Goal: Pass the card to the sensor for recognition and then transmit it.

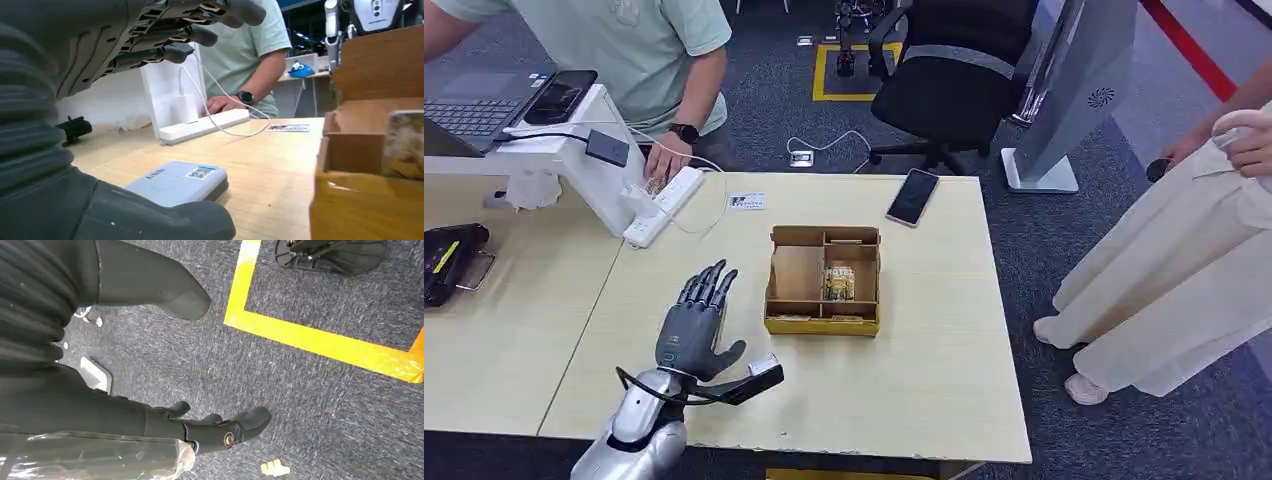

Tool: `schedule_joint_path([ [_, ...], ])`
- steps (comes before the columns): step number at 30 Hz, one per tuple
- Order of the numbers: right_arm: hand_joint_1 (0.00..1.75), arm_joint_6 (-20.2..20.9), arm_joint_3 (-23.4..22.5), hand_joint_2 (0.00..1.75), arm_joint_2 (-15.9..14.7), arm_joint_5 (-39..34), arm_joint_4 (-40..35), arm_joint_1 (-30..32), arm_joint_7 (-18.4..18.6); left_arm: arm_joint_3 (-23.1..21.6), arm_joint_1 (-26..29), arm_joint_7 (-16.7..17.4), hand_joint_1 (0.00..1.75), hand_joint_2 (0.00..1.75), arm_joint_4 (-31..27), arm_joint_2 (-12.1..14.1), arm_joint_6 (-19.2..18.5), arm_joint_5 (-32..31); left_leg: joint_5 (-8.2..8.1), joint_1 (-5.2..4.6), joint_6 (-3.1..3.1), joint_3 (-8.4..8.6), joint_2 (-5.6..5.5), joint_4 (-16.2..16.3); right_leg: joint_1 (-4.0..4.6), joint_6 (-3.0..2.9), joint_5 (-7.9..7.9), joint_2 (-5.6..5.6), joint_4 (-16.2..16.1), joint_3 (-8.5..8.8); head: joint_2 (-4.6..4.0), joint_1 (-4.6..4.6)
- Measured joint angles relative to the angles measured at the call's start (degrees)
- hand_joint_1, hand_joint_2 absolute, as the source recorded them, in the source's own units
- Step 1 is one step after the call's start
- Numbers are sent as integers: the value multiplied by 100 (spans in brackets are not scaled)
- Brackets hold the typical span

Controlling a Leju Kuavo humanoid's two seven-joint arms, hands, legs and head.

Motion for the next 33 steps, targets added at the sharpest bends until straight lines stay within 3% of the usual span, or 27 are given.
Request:
schedule_joint_path([
  [13,0,-2,2,175,0,39,0,-19,15,-304,-76,0,0,175,74,101,-195,236,0,1,0,-1,0,0,0,0,0,0,0,0,0,0],
  [19,0,-15,2,175,0,-39,-2,-3,33,-315,53,2,0,175,-126,230,-367,573,0,1,0,-1,-1,0,0,0,0,0,1,0,0,0],
  [33,0,-15,2,175,0,-48,-2,-2,33,-317,214,0,0,175,-284,251,-542,647,0,1,0,-1,-1,0,0,0,0,0,0,0,0,0],
])
